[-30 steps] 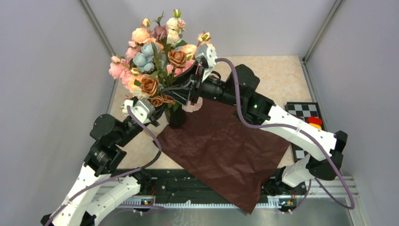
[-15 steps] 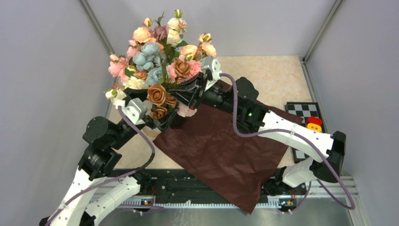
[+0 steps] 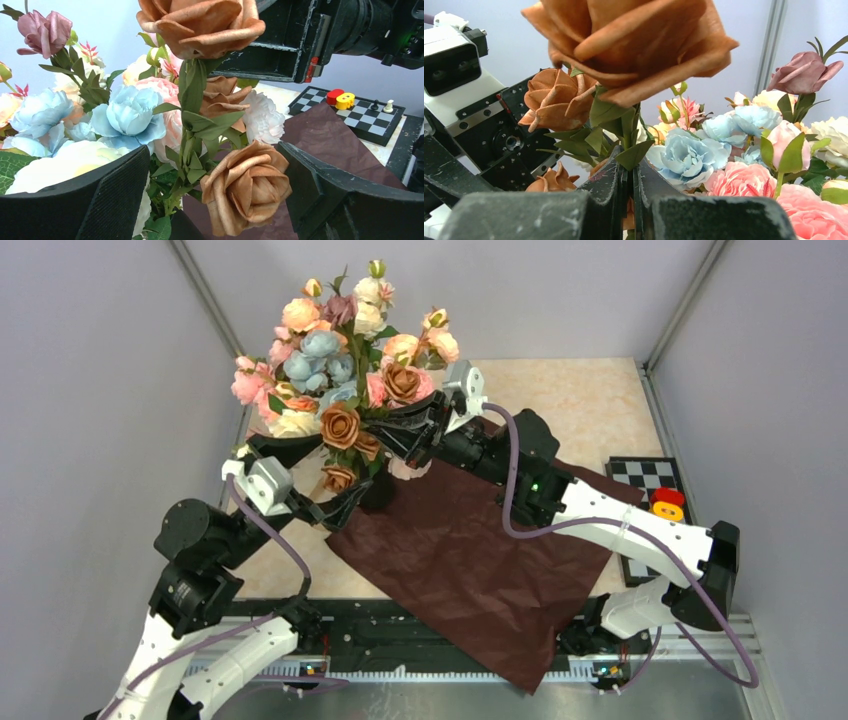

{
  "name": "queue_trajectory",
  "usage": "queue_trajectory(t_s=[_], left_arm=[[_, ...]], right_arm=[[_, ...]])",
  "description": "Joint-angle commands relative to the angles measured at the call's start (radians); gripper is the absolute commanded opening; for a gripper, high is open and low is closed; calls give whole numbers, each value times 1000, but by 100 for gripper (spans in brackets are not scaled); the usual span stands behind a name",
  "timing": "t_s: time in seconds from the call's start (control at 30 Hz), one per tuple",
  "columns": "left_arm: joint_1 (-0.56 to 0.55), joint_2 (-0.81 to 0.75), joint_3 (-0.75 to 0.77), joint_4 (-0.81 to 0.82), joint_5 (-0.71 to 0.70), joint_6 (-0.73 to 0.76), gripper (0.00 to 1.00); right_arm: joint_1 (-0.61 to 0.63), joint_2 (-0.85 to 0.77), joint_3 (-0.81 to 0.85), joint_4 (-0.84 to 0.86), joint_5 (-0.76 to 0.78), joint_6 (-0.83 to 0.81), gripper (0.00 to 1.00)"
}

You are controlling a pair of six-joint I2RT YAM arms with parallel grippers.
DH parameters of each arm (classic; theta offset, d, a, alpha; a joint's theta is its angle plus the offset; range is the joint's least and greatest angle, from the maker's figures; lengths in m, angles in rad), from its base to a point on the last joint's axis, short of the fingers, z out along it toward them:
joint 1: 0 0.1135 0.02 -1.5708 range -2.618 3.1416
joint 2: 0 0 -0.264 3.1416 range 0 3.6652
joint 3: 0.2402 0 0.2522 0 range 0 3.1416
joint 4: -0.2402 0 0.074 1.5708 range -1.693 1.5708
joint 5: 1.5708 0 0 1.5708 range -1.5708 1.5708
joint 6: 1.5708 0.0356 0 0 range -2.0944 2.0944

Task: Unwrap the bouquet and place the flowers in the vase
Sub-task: Insert the fake flower into the vase.

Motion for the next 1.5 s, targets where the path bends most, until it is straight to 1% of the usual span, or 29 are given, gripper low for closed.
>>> queue_trajectory(t_s=[0.0, 0.33, 0.57, 0.77, 1.07, 1.1, 1.27, 1.47], left_arm=[[-2, -8, 46, -3, 27, -34, 99], [-2, -6, 131, -78, 59, -36, 99], [-2, -17, 195, -137, 35, -18, 99], [-2, -21, 215, -132, 8, -9, 99], [-2, -24, 224, -112, 17, -5, 99], [-1, -25, 224, -111, 17, -3, 99], [-3, -28, 221, -104, 9, 1, 99], [-2, -29, 218, -73, -6, 2, 99]], right_arm=[[7, -3, -3, 51, 29, -30, 0], [32, 50, 1, 60, 81, -72, 0], [56, 76, 7, 55, 125, -106, 0], [73, 101, 1, 47, 168, -155, 0], [87, 114, -18, 44, 207, -185, 0], [89, 110, -24, 47, 208, -185, 2], [95, 85, -51, 50, 203, -185, 21], [105, 38, -92, 58, 197, -186, 30]])
